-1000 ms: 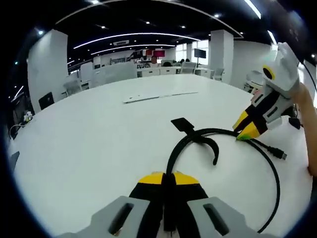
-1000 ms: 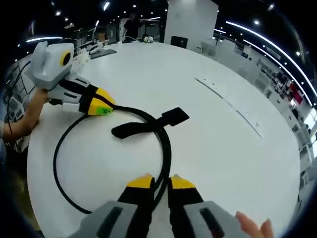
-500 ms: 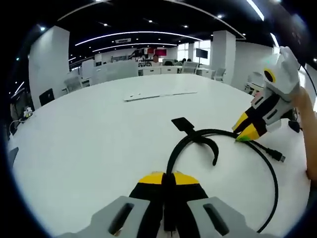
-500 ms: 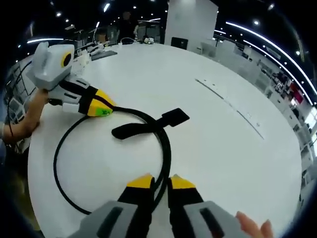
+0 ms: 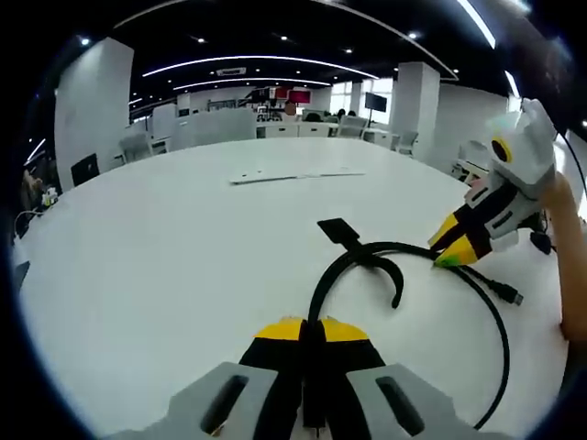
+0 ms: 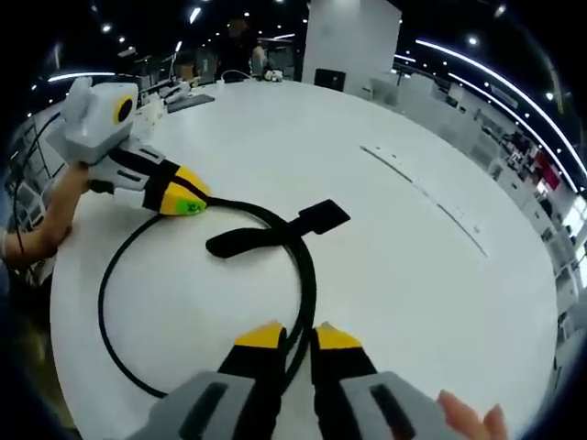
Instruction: Find the charging cable on the desk, coil it up and secure with Velcro.
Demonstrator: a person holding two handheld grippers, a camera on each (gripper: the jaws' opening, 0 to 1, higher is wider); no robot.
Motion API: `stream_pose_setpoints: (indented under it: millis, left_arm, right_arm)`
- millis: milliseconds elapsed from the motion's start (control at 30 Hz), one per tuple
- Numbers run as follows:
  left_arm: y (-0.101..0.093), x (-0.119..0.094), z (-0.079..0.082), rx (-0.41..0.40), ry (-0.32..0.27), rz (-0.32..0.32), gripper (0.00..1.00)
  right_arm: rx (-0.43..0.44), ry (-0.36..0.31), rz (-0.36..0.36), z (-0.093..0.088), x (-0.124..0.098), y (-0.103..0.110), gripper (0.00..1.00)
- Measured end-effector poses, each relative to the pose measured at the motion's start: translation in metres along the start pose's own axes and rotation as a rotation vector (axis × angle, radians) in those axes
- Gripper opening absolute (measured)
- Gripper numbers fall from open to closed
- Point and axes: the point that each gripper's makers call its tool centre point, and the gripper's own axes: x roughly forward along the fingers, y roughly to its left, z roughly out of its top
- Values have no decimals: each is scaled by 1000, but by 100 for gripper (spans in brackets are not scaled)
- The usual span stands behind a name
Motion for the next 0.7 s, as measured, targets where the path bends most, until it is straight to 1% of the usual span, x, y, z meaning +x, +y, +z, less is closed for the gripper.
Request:
stream_pose_setpoints:
  millis: [100, 167, 267, 467, 567, 633, 700]
  left_arm:
    - [1, 1, 0, -15, 5, -3, 6]
    - [0, 0, 0, 3, 5, -5, 6]
    - [1, 0, -1, 7, 8, -6, 6]
    - [3, -2, -2, -31, 14, -26, 6]
    - [3, -1, -1, -30, 16, -29, 6]
    - [3, -2, -2, -27, 21, -29, 6]
    - [2, -3, -3, -19, 23, -26, 6]
  right_arm:
    - [-32, 15, -23, 1, 0, 0, 13]
    - [-52, 20, -30, 0, 0, 1, 13]
    - [-106, 5, -28, 0, 0, 2, 13]
    - [-66, -20, 7, 0, 0, 3, 14]
    - [-57, -24, 16, 0, 0, 2, 14]
    - [-60, -24, 19, 1, 0, 2, 14]
    - [-99, -25, 18, 2, 0, 1, 15]
